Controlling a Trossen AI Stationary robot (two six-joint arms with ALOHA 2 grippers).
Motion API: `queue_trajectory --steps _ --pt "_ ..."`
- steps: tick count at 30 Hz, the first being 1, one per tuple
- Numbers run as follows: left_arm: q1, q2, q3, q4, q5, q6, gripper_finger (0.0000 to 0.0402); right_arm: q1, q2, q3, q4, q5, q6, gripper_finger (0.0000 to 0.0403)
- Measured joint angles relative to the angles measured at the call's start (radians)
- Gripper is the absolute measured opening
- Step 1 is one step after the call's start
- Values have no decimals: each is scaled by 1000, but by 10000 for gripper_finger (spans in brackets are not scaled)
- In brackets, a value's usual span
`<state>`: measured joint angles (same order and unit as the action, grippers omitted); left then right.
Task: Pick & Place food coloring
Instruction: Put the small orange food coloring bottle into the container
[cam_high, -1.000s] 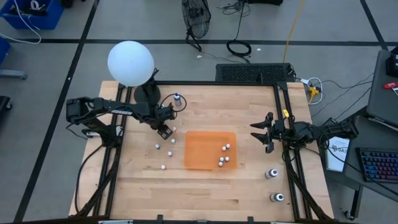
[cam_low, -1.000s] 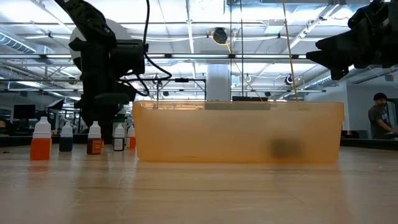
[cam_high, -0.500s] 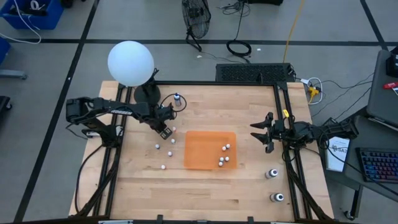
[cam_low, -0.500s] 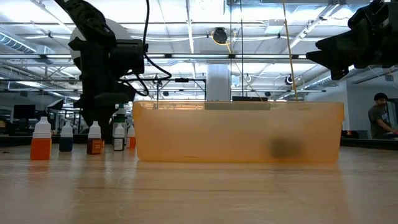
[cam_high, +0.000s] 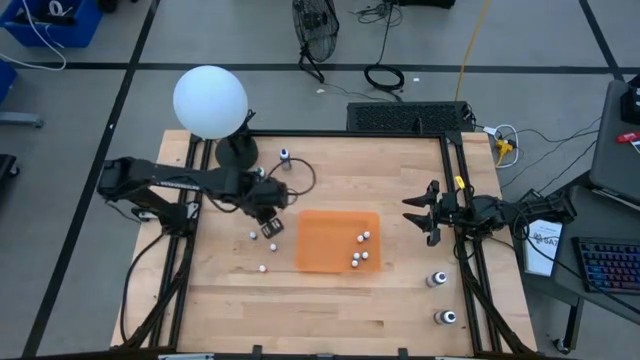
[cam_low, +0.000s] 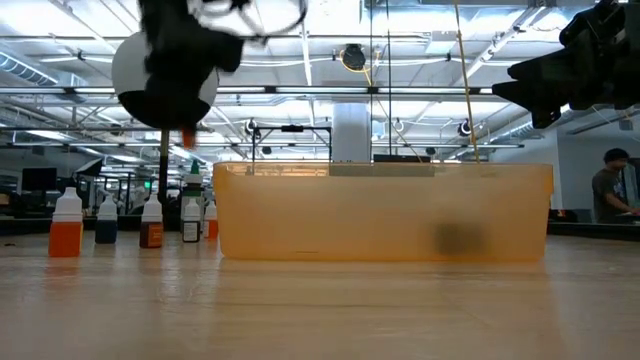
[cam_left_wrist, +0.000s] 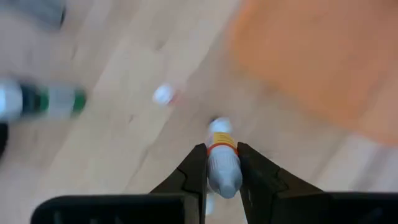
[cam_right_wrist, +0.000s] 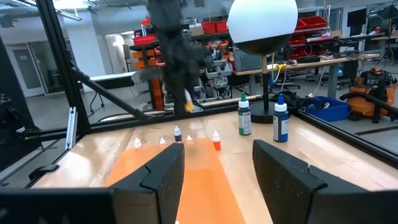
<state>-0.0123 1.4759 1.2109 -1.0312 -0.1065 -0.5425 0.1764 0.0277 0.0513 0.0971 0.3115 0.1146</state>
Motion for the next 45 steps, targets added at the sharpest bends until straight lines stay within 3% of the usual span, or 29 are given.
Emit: queue_trajectory --steps 6,10,18,38,45 --pt "-77 264 353 -175 -60 136 64 0 0 0 0 0 0 178" --pt "-87 429 455 -189 -62 281 64 0 0 0 0 0 0 180" --pt "-73 591 452 -51 -22 385 64 0 0 0 0 0 0 177" --pt "-73 706 456 102 85 399 66 0 0 0 0 0 0 180" --pt "-75 647 454 79 72 379 187 0 0 0 1 0 0 177"
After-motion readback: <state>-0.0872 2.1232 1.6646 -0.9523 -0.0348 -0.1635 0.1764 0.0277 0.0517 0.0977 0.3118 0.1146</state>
